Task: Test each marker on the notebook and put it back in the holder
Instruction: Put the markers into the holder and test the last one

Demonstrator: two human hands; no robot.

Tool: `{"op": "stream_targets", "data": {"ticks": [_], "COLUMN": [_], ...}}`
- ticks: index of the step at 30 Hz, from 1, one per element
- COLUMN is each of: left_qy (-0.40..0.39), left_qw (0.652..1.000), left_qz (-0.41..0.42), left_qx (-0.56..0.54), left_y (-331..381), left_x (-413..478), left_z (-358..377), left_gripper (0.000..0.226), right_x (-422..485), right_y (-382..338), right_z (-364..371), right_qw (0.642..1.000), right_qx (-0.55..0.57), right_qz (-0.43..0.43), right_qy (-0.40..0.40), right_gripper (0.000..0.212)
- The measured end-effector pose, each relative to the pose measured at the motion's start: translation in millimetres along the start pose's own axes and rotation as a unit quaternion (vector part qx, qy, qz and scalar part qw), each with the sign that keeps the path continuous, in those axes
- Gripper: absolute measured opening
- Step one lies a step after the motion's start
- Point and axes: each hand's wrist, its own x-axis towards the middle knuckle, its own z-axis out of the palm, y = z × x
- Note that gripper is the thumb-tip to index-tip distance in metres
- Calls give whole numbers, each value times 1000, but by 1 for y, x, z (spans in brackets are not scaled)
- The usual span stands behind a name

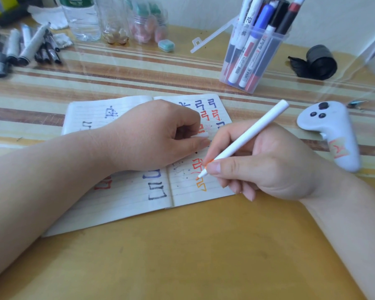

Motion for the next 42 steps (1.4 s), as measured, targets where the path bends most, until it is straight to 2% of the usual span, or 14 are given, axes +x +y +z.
{"op": "stream_targets", "data": {"ticks": [3, 9, 20, 27, 35, 42], "left_qy": [10, 13, 26, 44, 43, 37], "left_qw": [1000, 994, 992, 991, 990, 993], "left_qz": [15, 86, 79, 84, 101, 75], "left_qx": [-17, -64, -97, -93, -90, -79], "left_y": [-1, -5, 0, 1, 2, 2], "left_x": [-1, 1, -1, -1, -1, -3], "left_z": [0, 0, -4, -5, -6, -5], "left_gripper": [29, 24, 28, 32, 30, 30], "right_x": [1, 6, 10, 10, 9, 7], "right_y": [3, 8, 9, 11, 11, 12], "right_z": [0, -9, -7, -5, -3, -3], "right_qw": [999, 966, 942, 951, 960, 970], "right_qx": [44, 187, 194, 176, 174, 76], "right_qz": [-3, -36, -62, -58, -96, -108], "right_qy": [24, 173, 266, 245, 195, 205], "right_gripper": [10, 9, 6, 11, 11, 7]}}
